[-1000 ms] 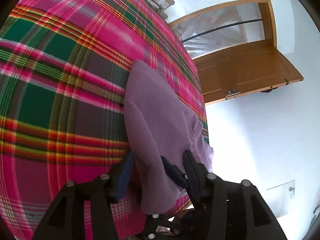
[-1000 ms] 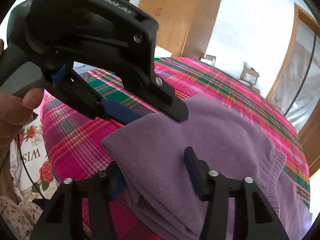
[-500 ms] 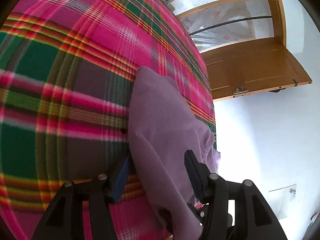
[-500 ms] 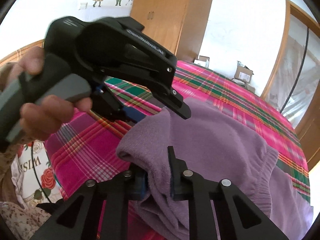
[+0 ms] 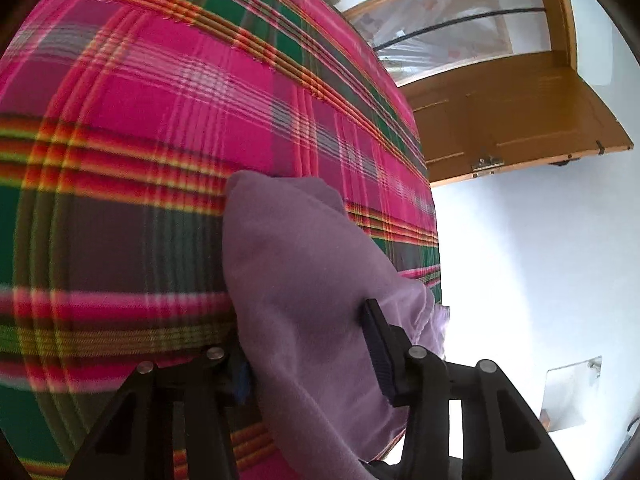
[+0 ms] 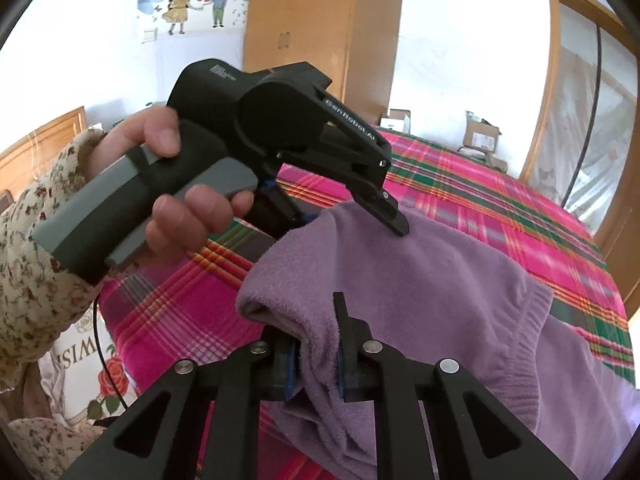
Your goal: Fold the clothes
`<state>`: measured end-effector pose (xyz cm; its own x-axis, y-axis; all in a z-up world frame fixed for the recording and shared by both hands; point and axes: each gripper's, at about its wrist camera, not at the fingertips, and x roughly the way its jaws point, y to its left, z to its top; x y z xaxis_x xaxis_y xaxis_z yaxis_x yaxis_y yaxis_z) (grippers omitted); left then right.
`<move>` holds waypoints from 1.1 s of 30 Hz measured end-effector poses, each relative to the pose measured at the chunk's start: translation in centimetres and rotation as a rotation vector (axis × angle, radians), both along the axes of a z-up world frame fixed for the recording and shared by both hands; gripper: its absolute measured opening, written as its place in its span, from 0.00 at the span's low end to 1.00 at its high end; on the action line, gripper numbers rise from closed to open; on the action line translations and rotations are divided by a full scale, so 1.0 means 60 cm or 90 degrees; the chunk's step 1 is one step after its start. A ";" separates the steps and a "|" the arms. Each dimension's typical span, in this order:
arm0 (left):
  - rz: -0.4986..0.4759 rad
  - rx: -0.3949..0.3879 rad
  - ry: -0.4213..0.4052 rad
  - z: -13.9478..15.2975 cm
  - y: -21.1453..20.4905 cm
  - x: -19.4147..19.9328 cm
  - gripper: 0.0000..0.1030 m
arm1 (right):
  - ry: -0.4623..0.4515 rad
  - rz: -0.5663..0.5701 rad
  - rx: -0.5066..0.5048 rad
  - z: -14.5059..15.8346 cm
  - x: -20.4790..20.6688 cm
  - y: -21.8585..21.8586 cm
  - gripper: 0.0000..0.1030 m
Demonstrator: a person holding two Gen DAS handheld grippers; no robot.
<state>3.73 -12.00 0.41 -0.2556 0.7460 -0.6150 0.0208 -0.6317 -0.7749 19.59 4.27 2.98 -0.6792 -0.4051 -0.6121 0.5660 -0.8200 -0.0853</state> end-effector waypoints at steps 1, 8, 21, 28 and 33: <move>-0.001 -0.001 0.002 0.001 0.001 0.000 0.45 | -0.003 -0.003 -0.001 -0.001 -0.001 0.000 0.14; -0.002 -0.024 0.025 0.004 0.003 0.004 0.38 | -0.033 -0.019 -0.004 -0.015 -0.013 -0.002 0.14; 0.023 -0.006 0.029 0.009 -0.014 -0.010 0.19 | -0.022 -0.017 0.000 -0.014 -0.015 -0.016 0.12; 0.033 0.004 0.054 0.020 -0.012 -0.023 0.13 | -0.009 -0.011 0.009 -0.002 -0.015 -0.045 0.11; 0.049 -0.009 0.081 0.038 -0.048 -0.017 0.12 | 0.004 0.001 0.019 0.008 -0.024 -0.067 0.11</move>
